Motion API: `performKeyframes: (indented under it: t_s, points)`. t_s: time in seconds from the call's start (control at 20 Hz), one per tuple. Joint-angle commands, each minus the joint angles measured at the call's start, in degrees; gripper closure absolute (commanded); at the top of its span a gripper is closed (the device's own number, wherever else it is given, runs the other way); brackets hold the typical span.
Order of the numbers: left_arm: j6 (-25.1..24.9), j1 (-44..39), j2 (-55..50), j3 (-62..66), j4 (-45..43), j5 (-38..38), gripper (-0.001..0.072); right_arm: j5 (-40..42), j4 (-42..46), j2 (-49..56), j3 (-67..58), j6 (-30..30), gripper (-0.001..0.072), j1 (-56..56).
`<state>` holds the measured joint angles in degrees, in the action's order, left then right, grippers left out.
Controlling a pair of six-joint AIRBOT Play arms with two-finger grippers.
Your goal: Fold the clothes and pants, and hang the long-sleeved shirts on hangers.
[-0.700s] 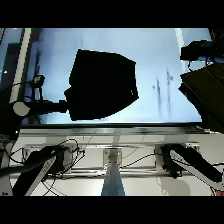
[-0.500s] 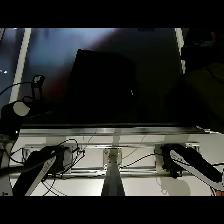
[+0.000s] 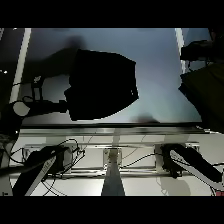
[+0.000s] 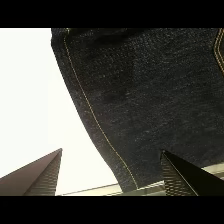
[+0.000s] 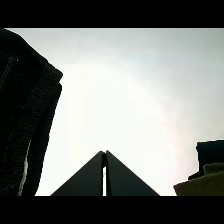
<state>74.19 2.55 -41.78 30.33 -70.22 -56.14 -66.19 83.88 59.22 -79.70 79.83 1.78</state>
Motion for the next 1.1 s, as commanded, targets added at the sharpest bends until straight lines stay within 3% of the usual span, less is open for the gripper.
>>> performKeyframes:
  t_s: [0.0, 0.2, 0.5, 0.6, 0.75, 0.95, 1.0, 1.05]
  points:
    - [0.0, 0.1, 0.0, 0.0, -0.4, 0.0, 0.0019, 0.6, -0.1, 0.0, 0.0, 0.0, 0.0688, 0.0]
    - [0.0, 0.1, 0.0, 0.0, 1.0, 0.0, 0.0018, 8.6, -0.2, 0.0, 0.0, 0.0, 0.0688, 0.0]
    - [0.0, 0.1, 0.0, 0.0, 1.3, 0.1, 0.0019, 6.9, -3.0, 0.1, 0.0, 0.3, 0.0688, 0.0]
    - [0.0, 0.0, 0.0, 0.0, 1.4, -1.3, 0.0019, 1.7, 0.5, 1.9, 0.0, 0.0, 0.0689, 0.0]
    - [0.0, 0.0, 0.0, 0.0, 1.4, -3.4, 0.0019, -12.9, 0.4, 9.1, 1.1, -0.6, 0.069, 0.0]
    - [0.0, 0.1, 0.1, 0.0, 2.0, -6.5, 0.0019, -20.9, -12.0, 19.7, 7.9, -7.0, 0.0687, 0.0]
    - [0.0, 0.1, 0.1, 0.0, 2.9, -6.7, 0.0019, -20.1, -15.7, 21.7, 9.5, -7.5, 0.0589, 0.0]
    - [0.0, 0.1, 0.1, 0.0, 3.8, -6.7, 0.0019, -18.7, -18.6, 23.5, 10.9, -7.4, 0.0387, 0.1]
